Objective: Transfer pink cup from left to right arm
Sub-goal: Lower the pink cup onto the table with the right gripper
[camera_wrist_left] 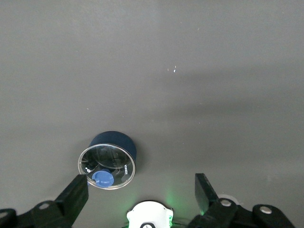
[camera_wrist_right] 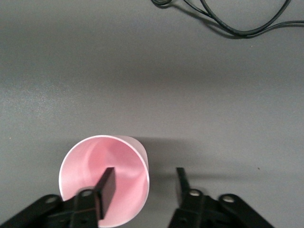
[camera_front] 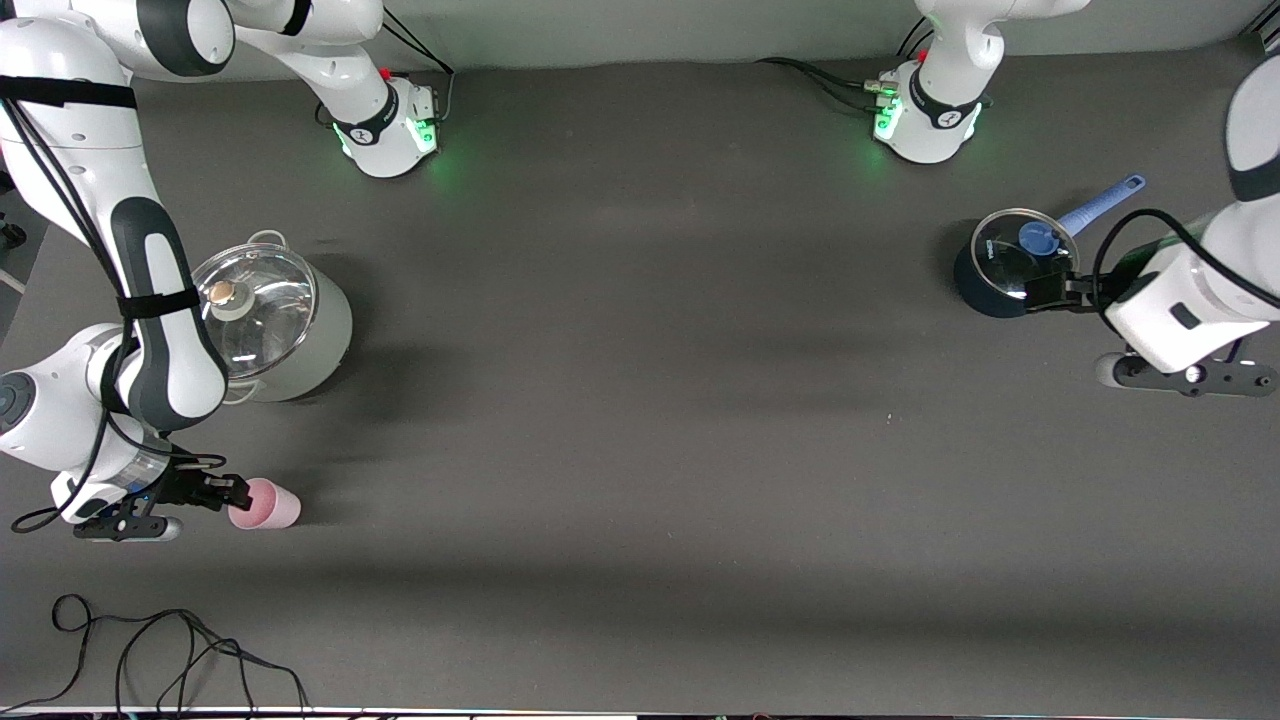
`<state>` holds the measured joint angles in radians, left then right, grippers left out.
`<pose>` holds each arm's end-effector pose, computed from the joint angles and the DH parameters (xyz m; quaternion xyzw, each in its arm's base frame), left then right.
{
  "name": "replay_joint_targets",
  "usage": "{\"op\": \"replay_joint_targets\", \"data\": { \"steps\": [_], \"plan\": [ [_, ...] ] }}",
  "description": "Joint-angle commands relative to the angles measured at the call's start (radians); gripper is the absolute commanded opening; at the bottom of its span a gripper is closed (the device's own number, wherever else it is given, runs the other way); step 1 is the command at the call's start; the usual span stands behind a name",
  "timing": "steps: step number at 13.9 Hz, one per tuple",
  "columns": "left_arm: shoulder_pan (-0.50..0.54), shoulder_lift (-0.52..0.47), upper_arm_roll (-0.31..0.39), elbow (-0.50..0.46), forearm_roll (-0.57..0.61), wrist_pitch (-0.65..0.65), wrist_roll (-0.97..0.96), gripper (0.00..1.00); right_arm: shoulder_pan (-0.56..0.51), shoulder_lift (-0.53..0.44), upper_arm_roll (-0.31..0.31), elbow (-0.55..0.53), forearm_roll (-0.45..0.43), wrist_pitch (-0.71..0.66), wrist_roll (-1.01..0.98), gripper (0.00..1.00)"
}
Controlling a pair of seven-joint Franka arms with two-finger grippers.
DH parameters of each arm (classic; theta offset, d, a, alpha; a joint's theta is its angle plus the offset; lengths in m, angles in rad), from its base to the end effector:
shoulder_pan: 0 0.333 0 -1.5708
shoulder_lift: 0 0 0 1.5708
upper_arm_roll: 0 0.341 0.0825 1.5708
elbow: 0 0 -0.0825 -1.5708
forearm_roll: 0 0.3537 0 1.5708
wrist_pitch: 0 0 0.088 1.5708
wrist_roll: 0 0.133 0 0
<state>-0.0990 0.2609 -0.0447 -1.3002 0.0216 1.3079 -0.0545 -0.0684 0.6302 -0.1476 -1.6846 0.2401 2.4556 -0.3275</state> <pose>0.5675 -0.0751 0.5764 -0.9911 0.0427 0.1250 0.0173 0.6777 -0.1309 0.2656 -0.9962 0.0142 -0.0836 0.0187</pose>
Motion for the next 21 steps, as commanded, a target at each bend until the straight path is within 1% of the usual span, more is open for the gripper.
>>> {"op": "replay_joint_targets", "data": {
  "steps": [1,3,4,5,7,8,10,12,13,15,16,18,19,21],
  "plan": [
    [-0.056,-0.098,0.065,-0.123,-0.002,0.084,0.004,1.00,-0.004,0.003,-0.003,0.017,0.030,-0.010,-0.027,0.99],
    [-0.048,-0.190,0.065,-0.275,0.003,0.210,0.039,1.00,-0.002,-0.009,-0.006,0.020,0.028,-0.036,-0.028,0.99],
    [-0.044,-0.216,0.065,-0.319,0.006,0.247,0.056,1.00,-0.001,-0.027,-0.010,0.026,0.021,-0.068,-0.028,0.99],
    [-0.027,-0.226,0.063,-0.332,0.008,0.260,0.062,1.00,0.001,-0.053,-0.013,0.039,0.010,-0.123,-0.027,1.00],
    [0.022,-0.226,0.033,-0.337,0.021,0.264,0.062,1.00,0.012,-0.104,-0.029,0.081,-0.048,-0.249,-0.013,1.00],
    [0.048,-0.226,0.005,-0.338,0.032,0.263,0.062,1.00,0.012,-0.124,-0.035,0.110,-0.071,-0.317,-0.010,1.00],
    [0.076,-0.226,-0.038,-0.338,0.086,0.267,0.082,1.00,0.012,-0.158,-0.050,0.178,-0.074,-0.467,-0.008,1.00],
    [0.100,-0.226,-0.053,-0.337,0.077,0.289,0.140,1.00,0.016,-0.210,-0.050,0.226,-0.078,-0.611,0.043,1.00],
    [0.102,-0.226,-0.053,-0.337,0.058,0.289,0.147,1.00,0.024,-0.251,-0.049,0.224,-0.088,-0.654,0.109,1.00],
    [0.107,-0.220,-0.053,-0.333,0.040,0.283,0.140,1.00,0.080,-0.326,-0.047,0.218,-0.122,-0.702,0.220,1.00],
    [0.120,-0.216,-0.055,-0.333,0.038,0.287,0.143,1.00,0.113,-0.358,-0.047,0.215,-0.137,-0.748,0.267,1.00],
    [0.122,-0.197,-0.050,-0.326,0.020,0.292,0.147,1.00,0.157,-0.418,-0.047,0.206,-0.159,-0.819,0.286,1.00],
    [0.122,-0.196,-0.050,-0.326,0.020,0.294,0.147,1.00,0.183,-0.458,-0.049,0.177,-0.168,-0.834,0.286,1.00],
    [0.122,-0.195,-0.050,-0.326,0.018,0.298,0.147,1.00,0.199,-0.562,-0.047,0.076,-0.194,-0.827,0.289,1.00]
  ]
}}
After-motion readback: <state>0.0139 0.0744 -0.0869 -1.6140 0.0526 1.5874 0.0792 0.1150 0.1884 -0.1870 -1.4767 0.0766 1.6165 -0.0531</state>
